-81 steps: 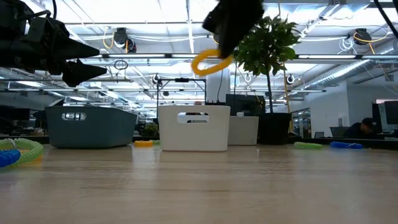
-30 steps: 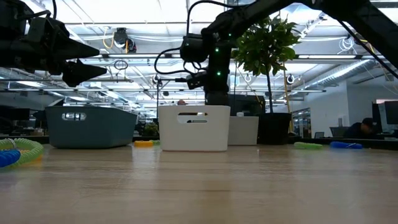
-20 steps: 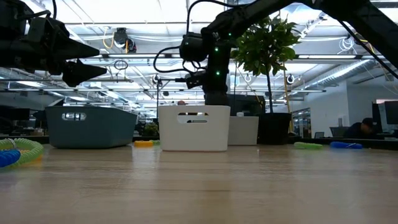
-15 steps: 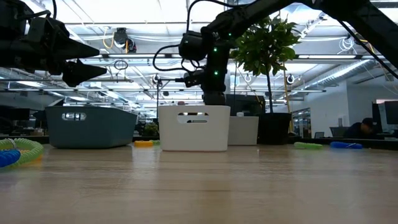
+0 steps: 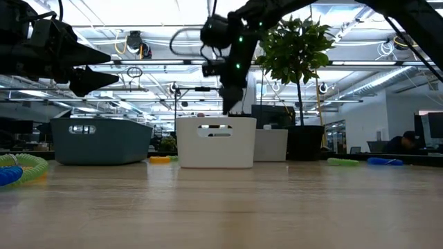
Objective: Sort spring keychains
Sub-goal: Put the yellow spring keychain into the gray bin
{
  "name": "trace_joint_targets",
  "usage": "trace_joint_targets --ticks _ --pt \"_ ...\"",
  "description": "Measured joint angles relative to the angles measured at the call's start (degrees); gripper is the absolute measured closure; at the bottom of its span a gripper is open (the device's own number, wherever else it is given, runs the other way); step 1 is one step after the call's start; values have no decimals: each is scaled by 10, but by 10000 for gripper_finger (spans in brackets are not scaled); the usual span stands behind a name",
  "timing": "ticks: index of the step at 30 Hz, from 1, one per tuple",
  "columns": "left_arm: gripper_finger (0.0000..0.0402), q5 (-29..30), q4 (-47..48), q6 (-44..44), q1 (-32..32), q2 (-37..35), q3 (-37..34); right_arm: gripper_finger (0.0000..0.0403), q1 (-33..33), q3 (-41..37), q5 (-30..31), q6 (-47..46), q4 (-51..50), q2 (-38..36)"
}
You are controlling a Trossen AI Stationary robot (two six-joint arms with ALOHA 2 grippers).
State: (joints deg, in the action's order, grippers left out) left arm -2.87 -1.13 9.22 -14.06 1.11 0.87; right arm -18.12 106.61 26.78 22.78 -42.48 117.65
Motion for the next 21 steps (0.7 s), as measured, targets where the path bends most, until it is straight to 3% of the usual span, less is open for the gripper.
trace_joint_targets --ticks 12,21 --pt "23 0 0 0 0 0 0 220 60 -16 -148 -67 27 -82" --pt "23 0 0 0 0 0 0 220 147 -197 -151 -106 173 -199"
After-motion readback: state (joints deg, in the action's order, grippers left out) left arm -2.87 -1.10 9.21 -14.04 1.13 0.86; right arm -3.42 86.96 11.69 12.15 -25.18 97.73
